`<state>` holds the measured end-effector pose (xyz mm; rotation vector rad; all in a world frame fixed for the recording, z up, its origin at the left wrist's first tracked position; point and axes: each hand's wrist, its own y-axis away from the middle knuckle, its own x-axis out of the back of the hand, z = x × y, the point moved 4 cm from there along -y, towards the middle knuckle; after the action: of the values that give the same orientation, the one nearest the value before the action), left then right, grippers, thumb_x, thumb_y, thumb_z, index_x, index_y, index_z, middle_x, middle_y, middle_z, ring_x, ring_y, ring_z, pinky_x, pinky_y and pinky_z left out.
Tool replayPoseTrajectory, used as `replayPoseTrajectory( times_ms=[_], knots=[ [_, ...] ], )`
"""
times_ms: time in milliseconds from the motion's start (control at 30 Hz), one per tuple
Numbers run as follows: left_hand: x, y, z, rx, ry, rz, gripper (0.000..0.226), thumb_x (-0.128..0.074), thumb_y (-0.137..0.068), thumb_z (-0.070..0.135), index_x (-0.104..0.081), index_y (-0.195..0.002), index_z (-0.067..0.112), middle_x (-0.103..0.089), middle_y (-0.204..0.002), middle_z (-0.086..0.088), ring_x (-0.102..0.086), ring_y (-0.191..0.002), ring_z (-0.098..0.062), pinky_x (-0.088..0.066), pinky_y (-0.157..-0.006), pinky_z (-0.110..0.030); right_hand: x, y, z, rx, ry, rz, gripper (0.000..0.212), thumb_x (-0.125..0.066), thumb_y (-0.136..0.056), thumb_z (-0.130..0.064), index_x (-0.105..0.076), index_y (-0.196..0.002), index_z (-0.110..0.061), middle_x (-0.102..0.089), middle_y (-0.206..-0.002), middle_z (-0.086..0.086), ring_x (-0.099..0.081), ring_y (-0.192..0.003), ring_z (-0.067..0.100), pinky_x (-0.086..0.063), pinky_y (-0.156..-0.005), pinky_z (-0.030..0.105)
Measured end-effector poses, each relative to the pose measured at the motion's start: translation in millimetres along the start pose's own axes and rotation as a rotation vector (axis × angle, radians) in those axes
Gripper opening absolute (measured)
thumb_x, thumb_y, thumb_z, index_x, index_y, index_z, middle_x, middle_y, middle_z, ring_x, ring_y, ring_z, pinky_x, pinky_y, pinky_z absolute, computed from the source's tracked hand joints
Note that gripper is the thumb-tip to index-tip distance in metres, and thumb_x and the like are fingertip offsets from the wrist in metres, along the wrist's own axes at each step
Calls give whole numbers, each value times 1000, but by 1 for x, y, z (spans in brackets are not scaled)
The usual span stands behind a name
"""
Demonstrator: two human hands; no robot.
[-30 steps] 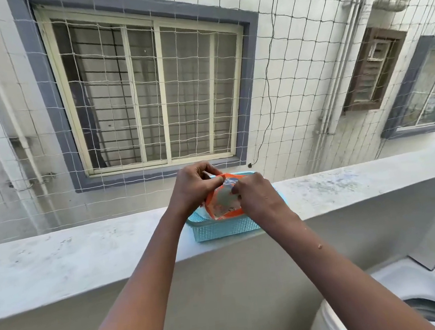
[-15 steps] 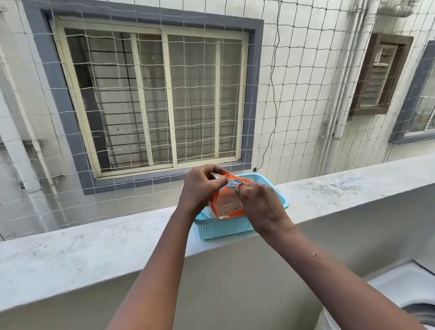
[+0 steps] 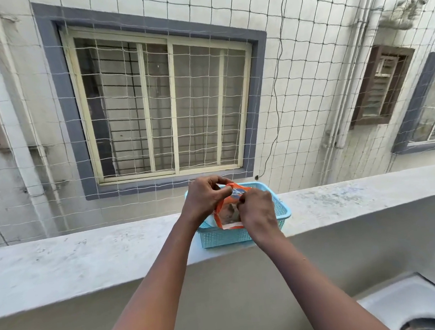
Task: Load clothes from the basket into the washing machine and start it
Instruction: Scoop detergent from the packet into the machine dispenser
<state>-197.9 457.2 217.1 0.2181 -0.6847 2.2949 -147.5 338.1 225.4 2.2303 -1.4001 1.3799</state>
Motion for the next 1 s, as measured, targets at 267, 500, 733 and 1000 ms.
replayPoseTrajectory(
  times_ms=[267,500,733,1000],
  knots=[
    [1,0,-2,20,40,-11,11,-68,-82,11,-72,-85,20,-56,-50,8,-46,-47,-6,-38,-49,-20,-15,-9,0,-177,-203,84,20,-48,-91,-5,-66,-96,1,-68,-96,16,-66,-86,29,-43,-62,25],
    [0,-1,2,25,63,-33,9,-69,-81,13,-70,-80,22,-63,-65,-13,-57,-63,-24,-50,-60,-38,-15,-10,10,-282,-304,67,22,-50,-92,-8,-66,-105,1,-68,-105,16,-66,-95,27,-33,-53,12],
    [0,2,7,26,68,-45,18,-67,-84,16,-65,-73,30,-66,-80,-27,-55,-69,-23,-47,-65,-41,-18,-13,10,-367,-429,62,23,-55,-92,-13,-64,-107,1,-67,-106,16,-67,-91,29,-50,-66,26],
    [3,-1,10,45,2,-8,10,-68,-85,17,-67,-76,22,-67,-78,-14,-58,-67,-24,-50,-64,-41,-20,-23,29,-438,-626,65,8,-63,-76,0,-66,-81,5,-71,-83,20,-71,-72,35,-60,-68,46]
  ],
)
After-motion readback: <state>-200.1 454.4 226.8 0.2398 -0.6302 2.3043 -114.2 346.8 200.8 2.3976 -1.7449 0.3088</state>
